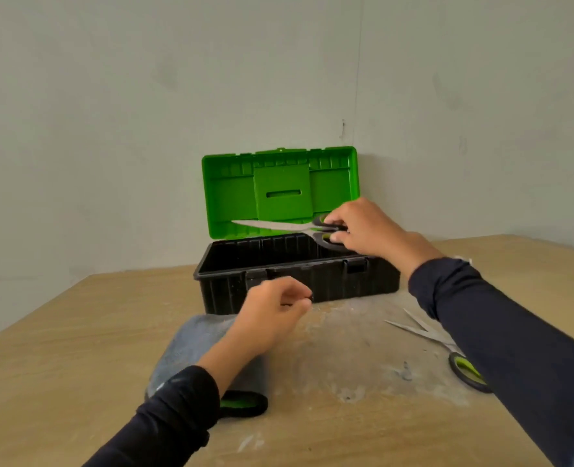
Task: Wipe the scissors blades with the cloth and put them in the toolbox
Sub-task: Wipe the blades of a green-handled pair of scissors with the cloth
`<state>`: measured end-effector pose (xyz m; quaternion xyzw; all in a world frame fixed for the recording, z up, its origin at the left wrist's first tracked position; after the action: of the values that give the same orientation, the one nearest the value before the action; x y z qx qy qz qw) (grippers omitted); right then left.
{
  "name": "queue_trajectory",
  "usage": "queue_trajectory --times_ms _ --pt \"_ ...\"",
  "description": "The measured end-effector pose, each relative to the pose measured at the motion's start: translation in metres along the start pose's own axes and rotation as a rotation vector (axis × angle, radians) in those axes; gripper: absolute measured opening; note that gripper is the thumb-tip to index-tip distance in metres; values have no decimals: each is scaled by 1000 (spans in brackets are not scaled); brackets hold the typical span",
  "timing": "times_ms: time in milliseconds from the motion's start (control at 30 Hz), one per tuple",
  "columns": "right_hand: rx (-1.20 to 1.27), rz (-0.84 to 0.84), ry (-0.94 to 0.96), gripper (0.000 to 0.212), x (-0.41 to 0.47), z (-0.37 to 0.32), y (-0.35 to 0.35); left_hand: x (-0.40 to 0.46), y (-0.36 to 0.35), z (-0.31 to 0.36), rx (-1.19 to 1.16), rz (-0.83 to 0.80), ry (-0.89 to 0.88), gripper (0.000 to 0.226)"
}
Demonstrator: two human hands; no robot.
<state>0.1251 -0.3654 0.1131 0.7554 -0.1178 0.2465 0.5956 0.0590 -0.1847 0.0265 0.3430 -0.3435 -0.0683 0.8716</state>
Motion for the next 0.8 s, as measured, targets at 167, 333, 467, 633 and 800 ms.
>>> queue_trajectory --times_ms 167,333,467,633,800 --pt "-11 -98 -77 35 27 26 -20 -2 -38 1 304 -389 -140 46" --pt "-26 -212 -141 36 59 45 -44 -12 -50 -10 361 -431 -163 54" --pt "-47 -295 -167 29 77 51 -66 -12 -49 -15 301 -401 -121 51" --pt "-76 -408 -184 24 90 61 -92 -12 -48 -15 266 -398 -100 51" --pt "-90 -482 -145 23 98 72 -110 -10 -48 -16 222 -374 -75 49"
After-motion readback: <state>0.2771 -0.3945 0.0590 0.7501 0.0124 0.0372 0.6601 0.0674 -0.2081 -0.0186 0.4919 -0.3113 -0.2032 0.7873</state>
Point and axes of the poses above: each hand's wrist, its own x-axis towards the middle knuckle, its own y-axis out of the back of the hand, z = x × y, the point moved 2 cm from there along x, towards the middle knuckle, and after that the axes turned 12 degrees about -y, right-handed, at the moved point
